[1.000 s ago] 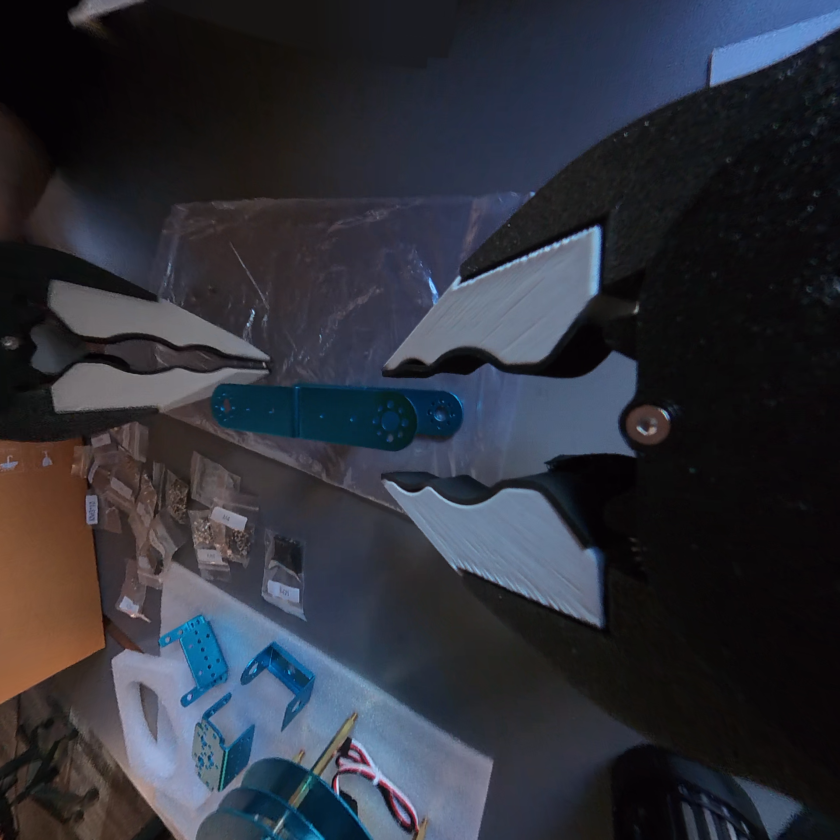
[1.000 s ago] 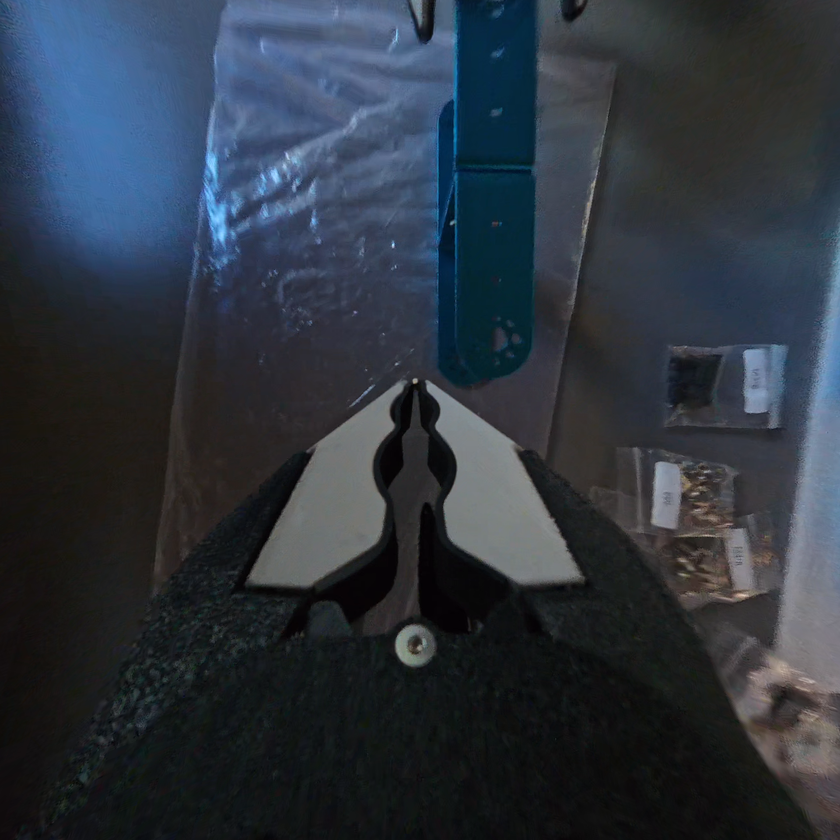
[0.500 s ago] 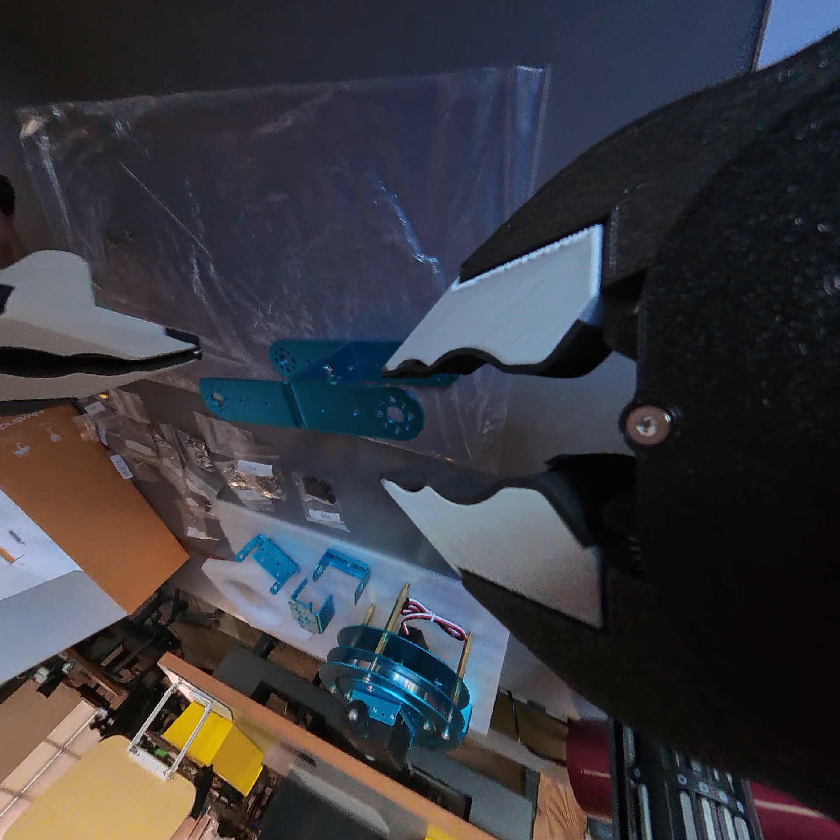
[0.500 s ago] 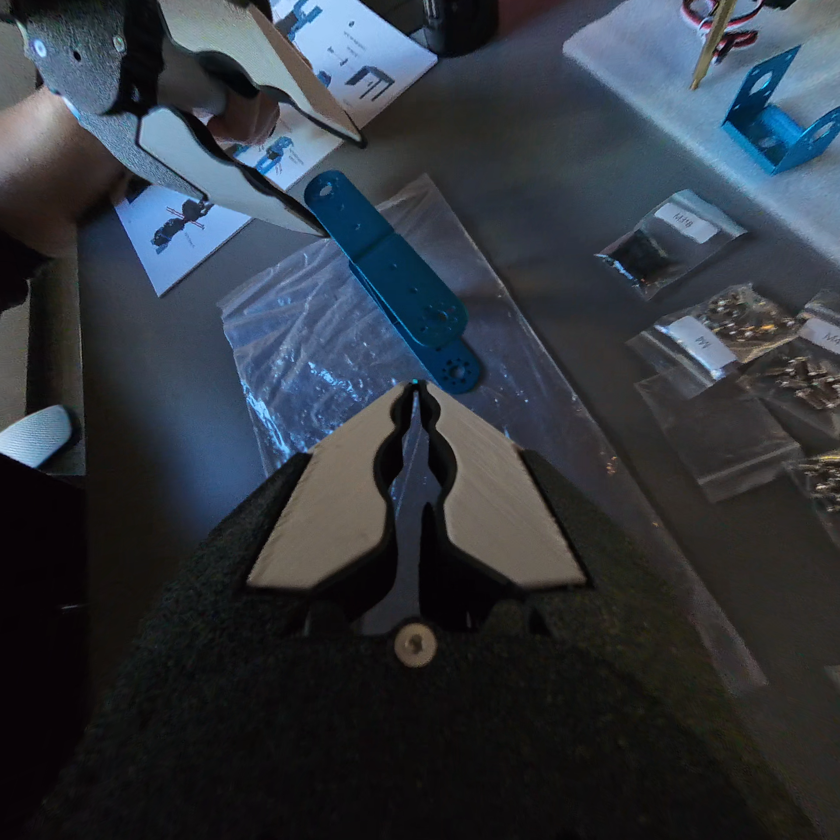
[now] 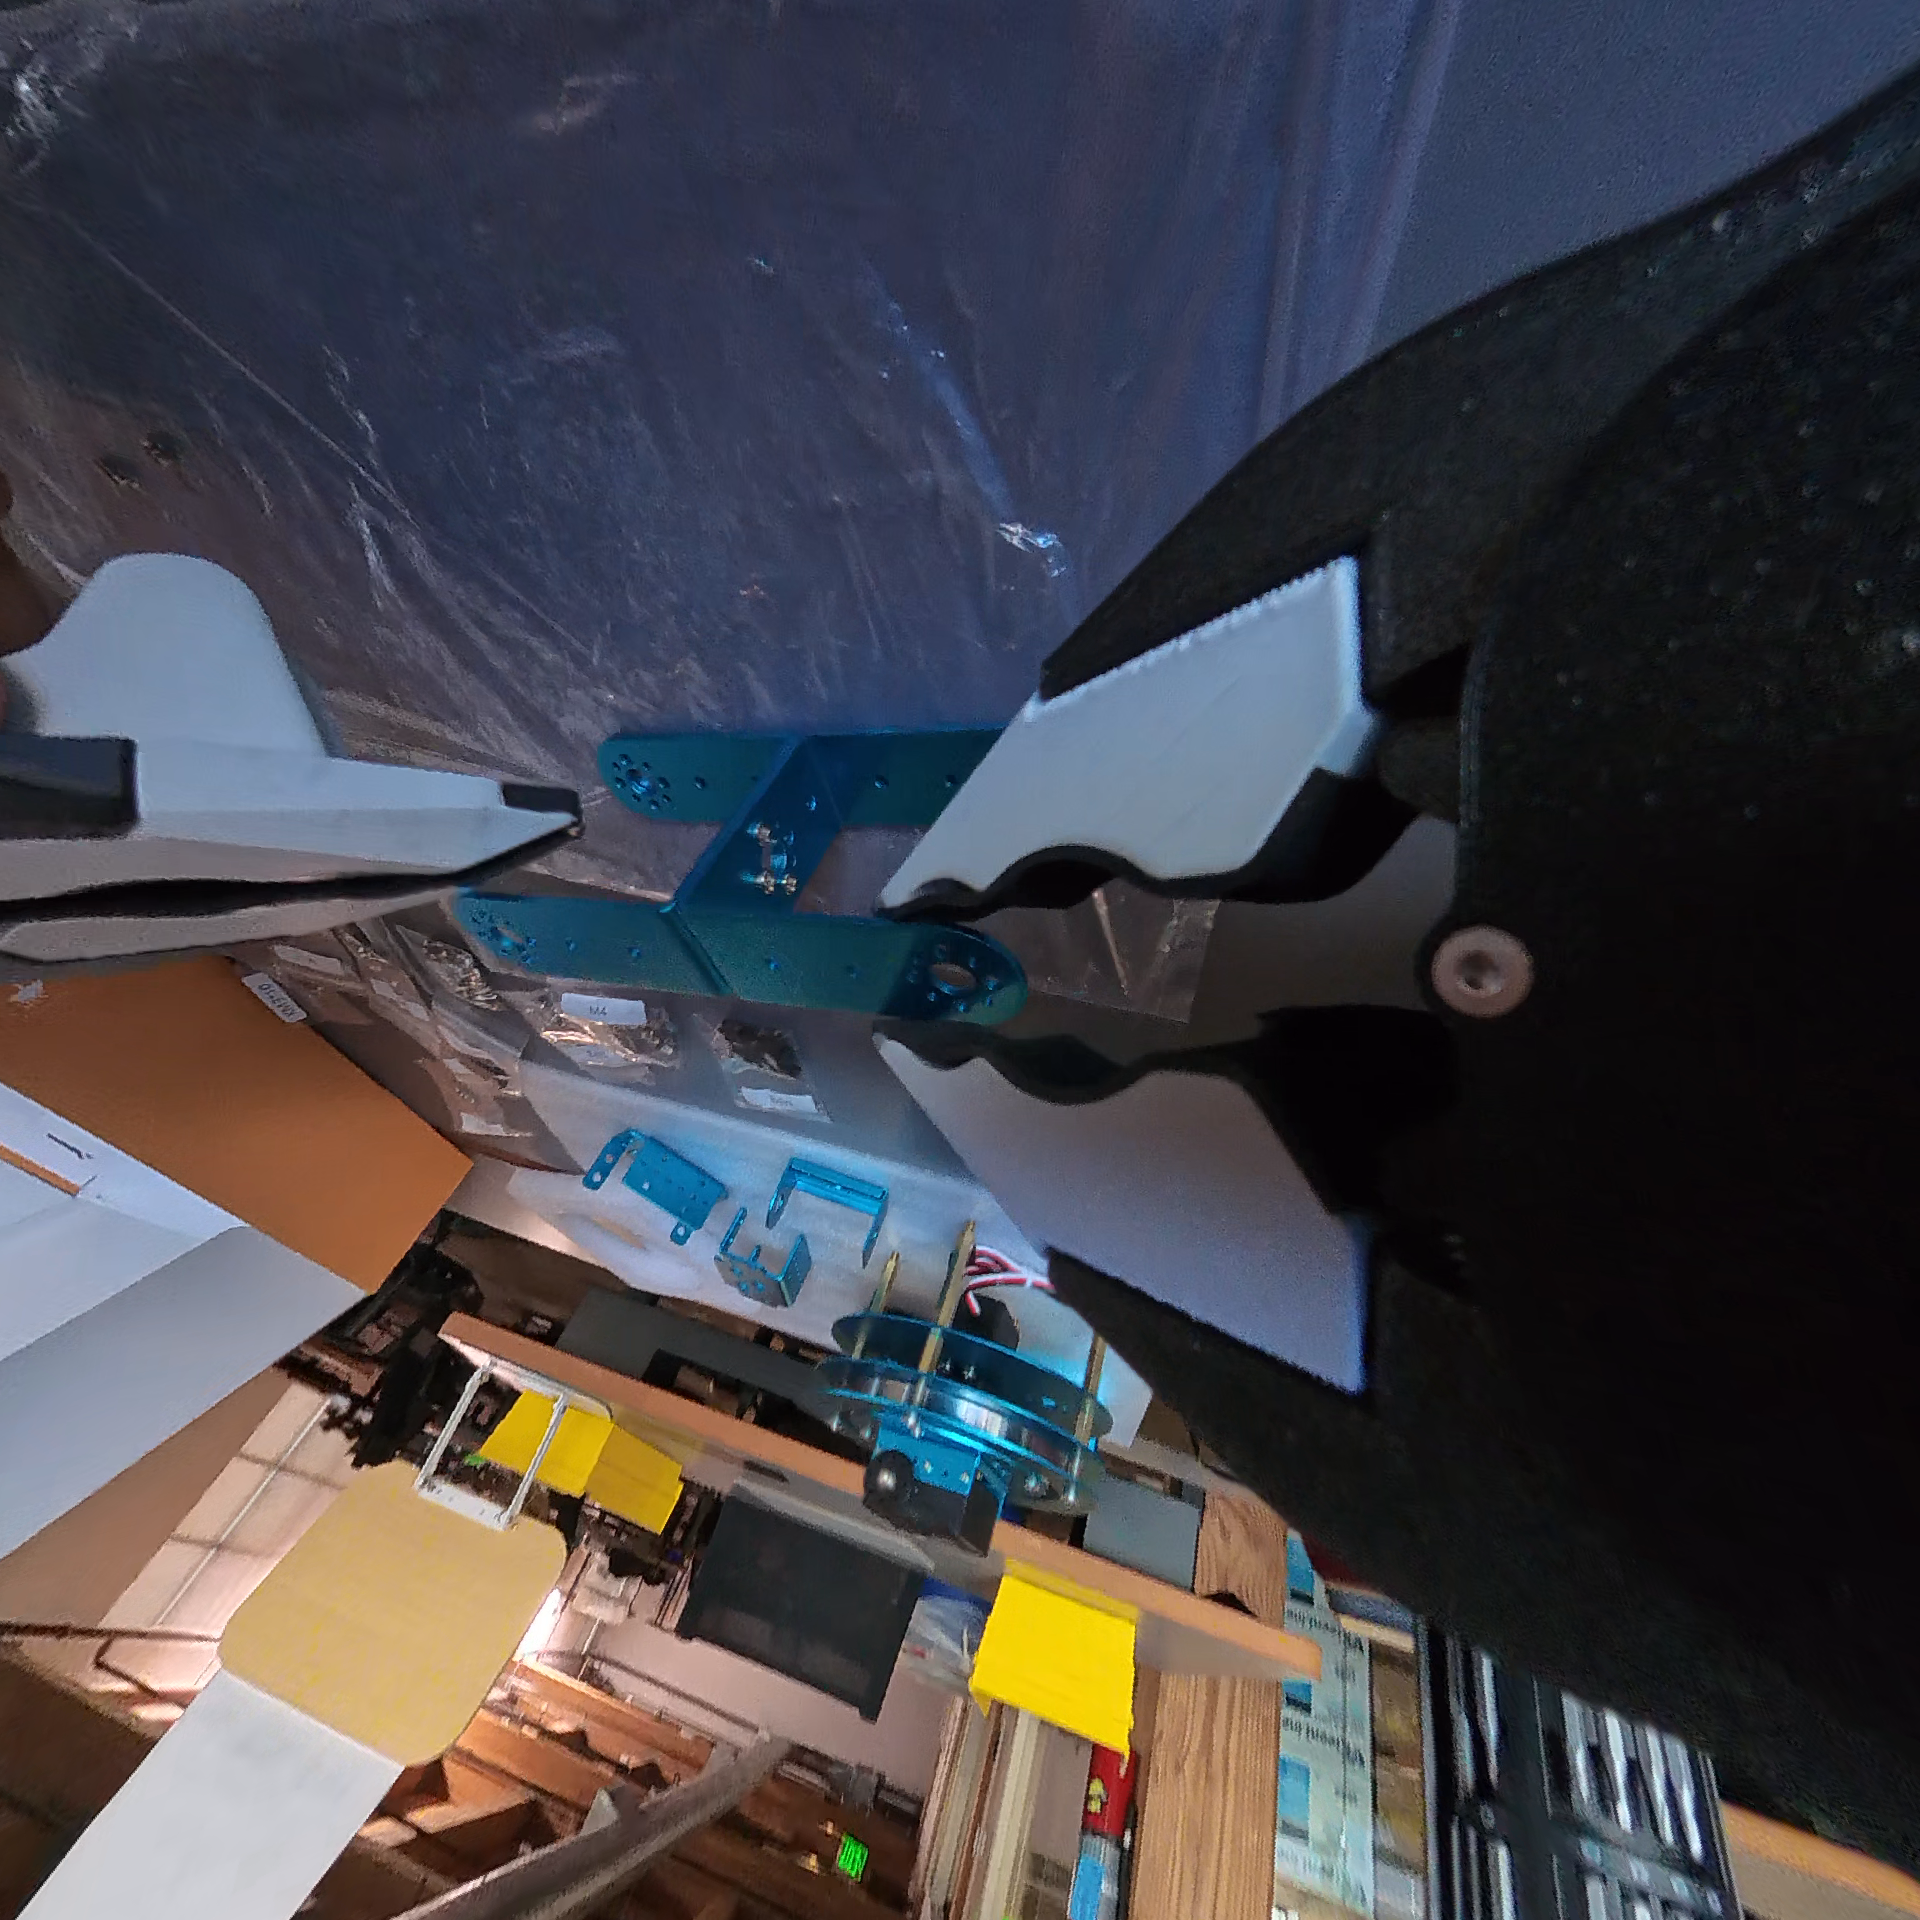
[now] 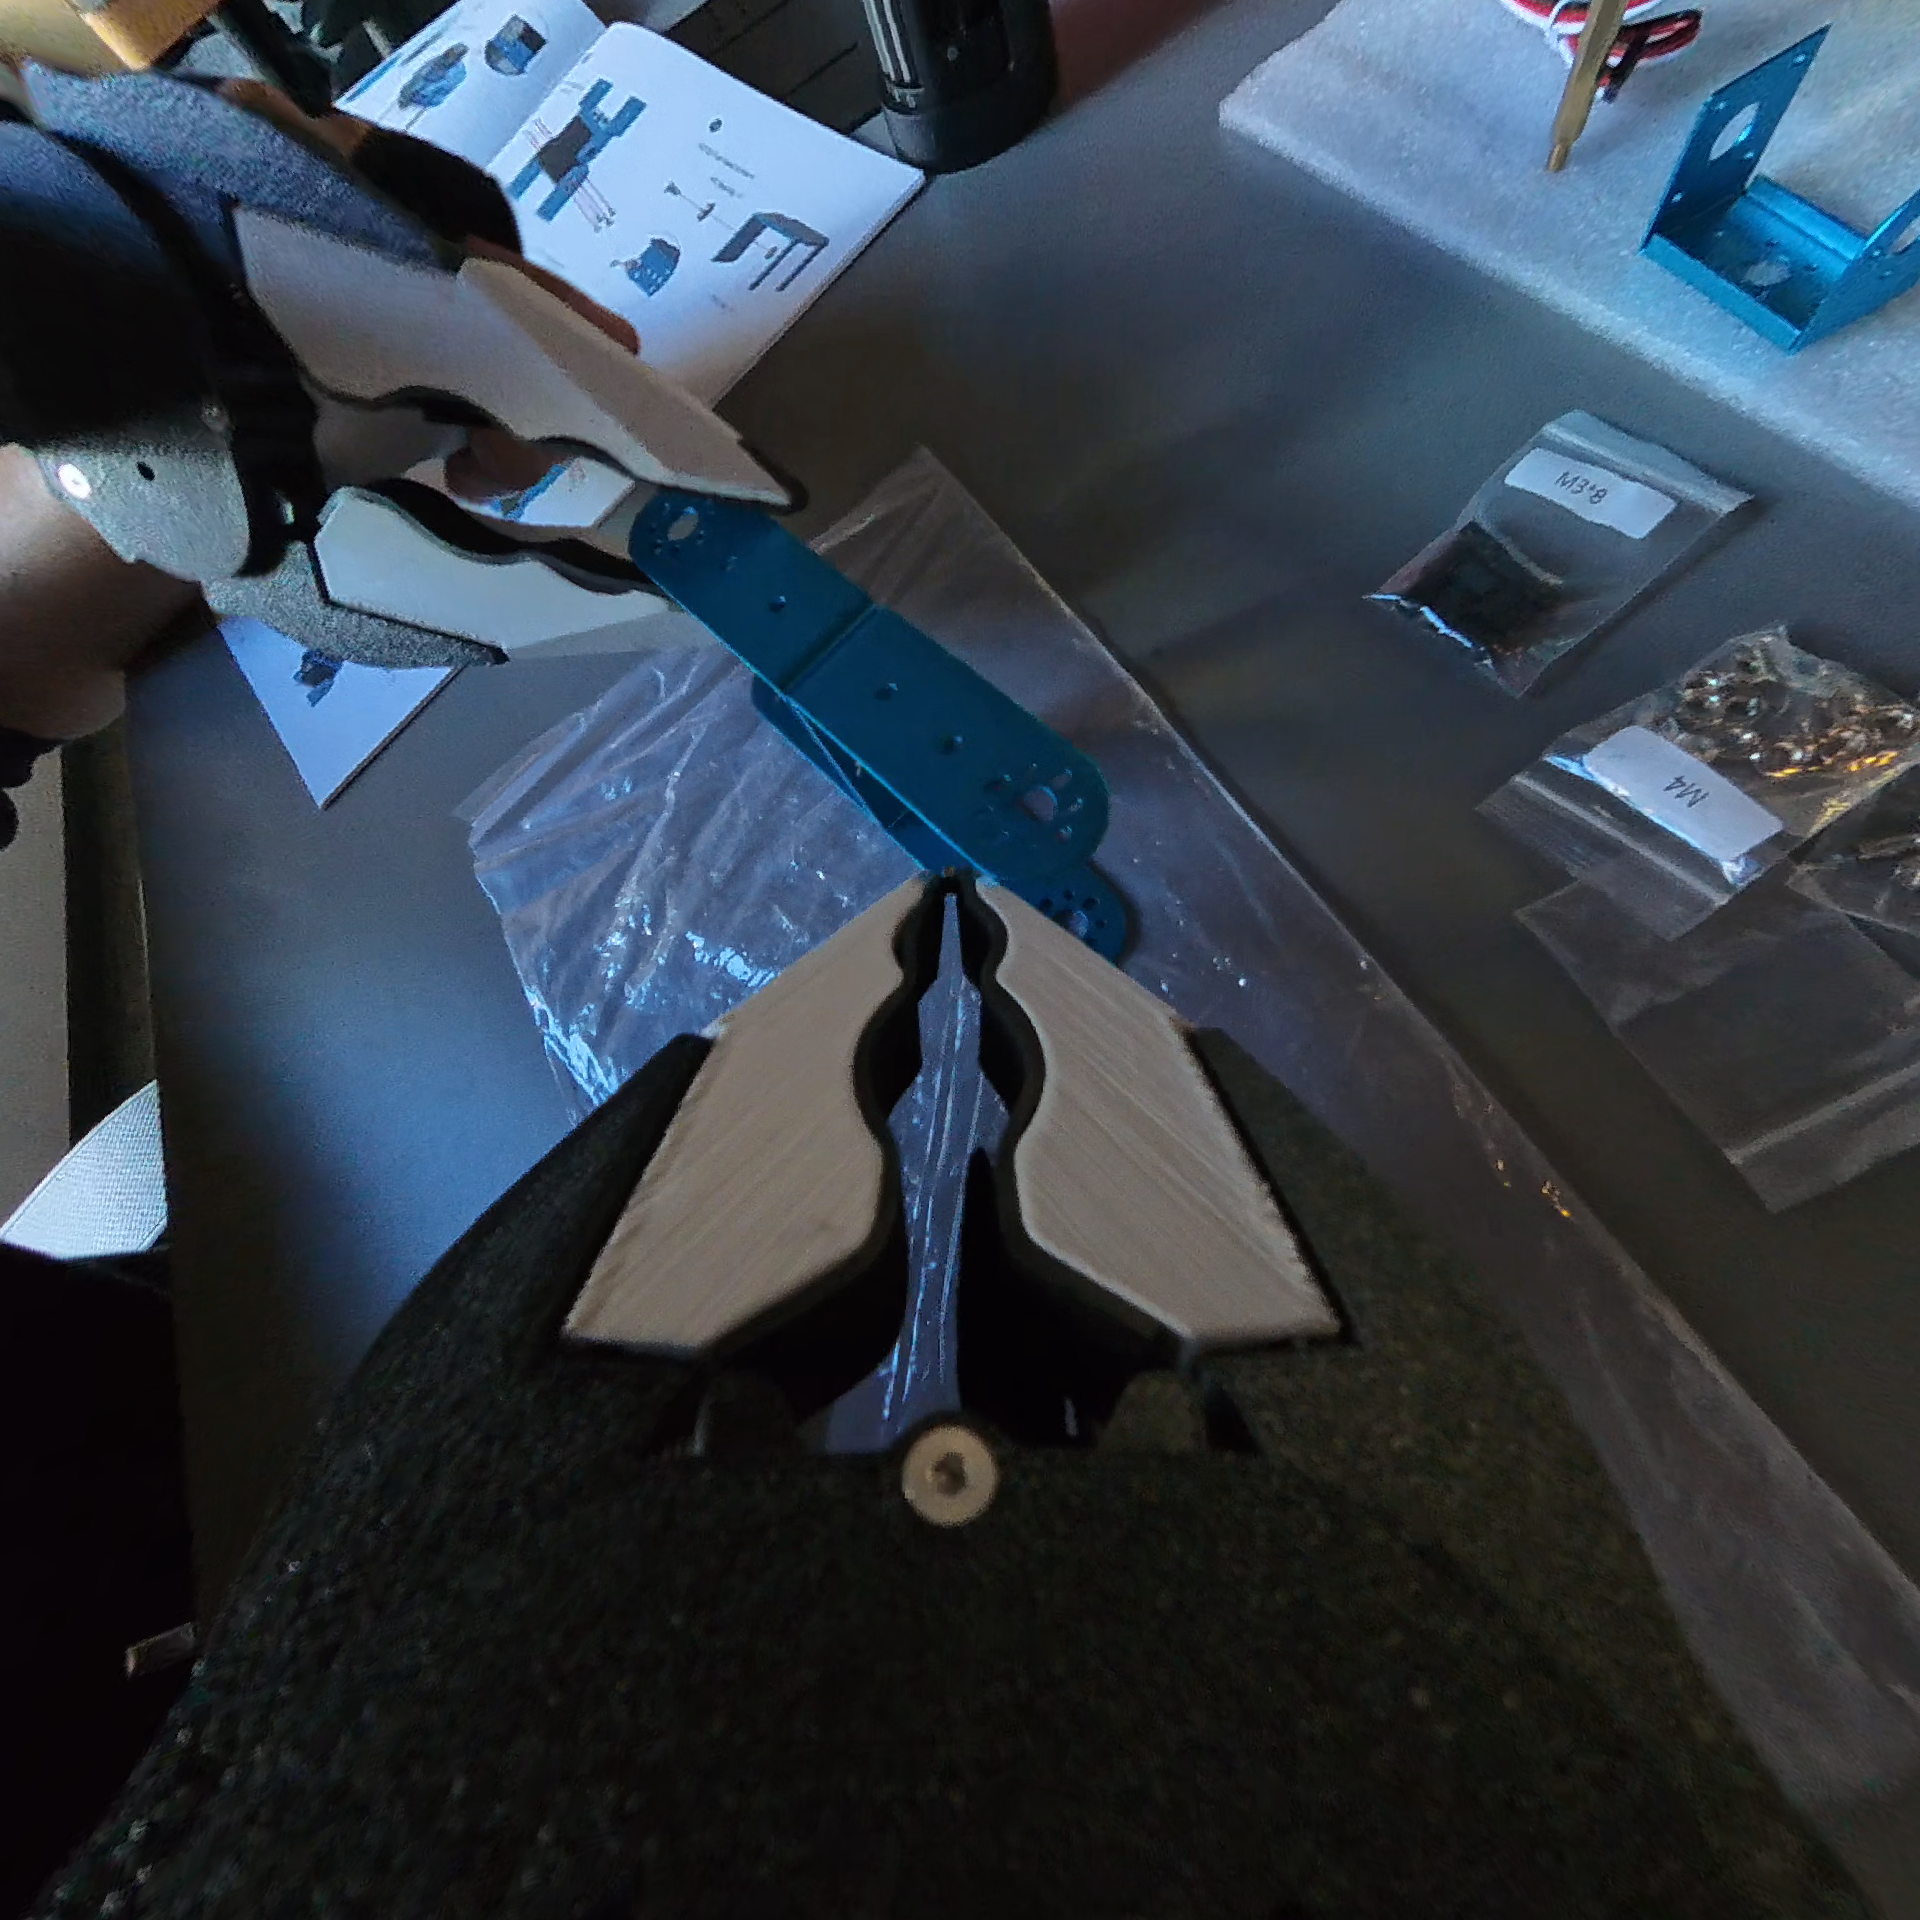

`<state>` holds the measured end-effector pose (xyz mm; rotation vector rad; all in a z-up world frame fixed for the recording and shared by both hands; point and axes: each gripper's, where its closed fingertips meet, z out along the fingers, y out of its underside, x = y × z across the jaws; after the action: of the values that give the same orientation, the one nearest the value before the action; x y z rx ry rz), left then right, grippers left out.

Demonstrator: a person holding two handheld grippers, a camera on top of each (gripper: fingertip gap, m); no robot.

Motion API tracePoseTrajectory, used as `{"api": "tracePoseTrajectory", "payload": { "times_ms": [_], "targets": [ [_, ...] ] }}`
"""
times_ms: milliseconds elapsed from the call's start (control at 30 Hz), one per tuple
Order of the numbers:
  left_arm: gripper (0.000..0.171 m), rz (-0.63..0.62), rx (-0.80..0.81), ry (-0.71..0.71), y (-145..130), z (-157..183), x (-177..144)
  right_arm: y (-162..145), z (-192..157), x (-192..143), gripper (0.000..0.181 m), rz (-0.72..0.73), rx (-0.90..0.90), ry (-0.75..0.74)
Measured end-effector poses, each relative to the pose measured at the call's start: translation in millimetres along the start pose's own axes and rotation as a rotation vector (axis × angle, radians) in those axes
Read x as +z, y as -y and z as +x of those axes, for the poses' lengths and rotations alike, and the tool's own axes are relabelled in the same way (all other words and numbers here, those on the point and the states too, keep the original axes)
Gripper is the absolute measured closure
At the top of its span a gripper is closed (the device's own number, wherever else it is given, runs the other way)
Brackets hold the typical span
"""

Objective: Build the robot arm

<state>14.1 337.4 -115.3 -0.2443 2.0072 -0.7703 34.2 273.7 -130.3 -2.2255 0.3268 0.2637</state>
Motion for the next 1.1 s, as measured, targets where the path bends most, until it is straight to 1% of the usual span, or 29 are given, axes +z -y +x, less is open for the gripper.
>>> {"api": "tracePoseTrajectory", "payload": {
  "times_ms": [33, 167, 267, 367, 433, 467, 533, 667, 767, 833, 867, 900, 967, 1067, 1100],
  "targets": [
    [0.157, -0.003, 0.014, 0.018, 0.8, -1.1, 0.4, 1.0, 0.9, 0.5, 0.180, 0.004, 0.001, -0.006],
    [0.158, -0.004, 0.049, 0.060, 4.9, 0.4, 3.4, -2.2, 2.6, 6.2, 0.180, -0.006, -0.017, -0.027],
    [0.157, 0.007, 0.071, 0.062, 10.5, 5.4, 3.7, -6.0, 3.0, 10.1, 0.180, -0.021, -0.013, -0.031],
    [0.155, 0.013, 0.087, 0.054, 14.3, 10.4, 4.1, -4.0, 4.0, 10.4, 0.180, -0.003, -0.020, -0.054],
    [0.151, 0.014, 0.088, 0.045, 15.4, 13.0, 4.3, -4.5, 2.7, 10.7, 0.180, -0.001, -0.026, -0.066],
    [0.150, 0.014, 0.083, 0.044, 15.3, 13.7, 4.8, -5.0, 1.1, 10.8, 0.180, -0.001, -0.028, -0.067],
    [0.137, -0.003, 0.059, 0.013, 12.0, 18.6, 7.5, -6.2, -0.8, 9.3, 0.179, -0.002, -0.040, -0.078],
    [0.136, -0.001, -0.052, -0.037, 8.8, 19.0, 9.5, -5.4, 0.7, 2.8, 0.180, 0.025, -0.051, -0.093],
    [0.142, 0.013, -0.080, -0.043, 11.8, 17.0, 8.4, -16.9, 5.7, 1.9, 0.180, -0.049, -0.059, -0.084],
    [0.143, 0.018, -0.100, -0.057, 16.8, 19.3, 7.9, -29.8, 2.0, -4.9, 0.179, -0.169, -0.092, -0.044],
    [0.145, 0.021, -0.118, -0.059, 20.1, 20.0, 7.8, -30.8, -2.7, -10.5, 0.179, -0.188, -0.121, -0.023],
    [0.147, 0.015, -0.136, -0.056, 22.4, 19.7, 8.6, -33.6, -2.9, -16.2, 0.179, -0.214, -0.140, -0.033],
    [0.147, -0.004, -0.141, -0.047, 24.2, 19.8, 10.6, -50.4, -3.8, -23.8, 0.180, -0.327, -0.181, -0.037],
    [0.147, -0.032, -0.117, -0.020, 21.6, 19.2, 12.7, -63.1, 1.8, -21.5, 0.179, -0.383, -0.277, -0.099],
    [0.147, -0.037, -0.118, -0.016, 20.1, 18.8, 13.0, -60.6, 0.9, -21.3, 0.179, -0.366, -0.293, -0.105]
  ]
}}
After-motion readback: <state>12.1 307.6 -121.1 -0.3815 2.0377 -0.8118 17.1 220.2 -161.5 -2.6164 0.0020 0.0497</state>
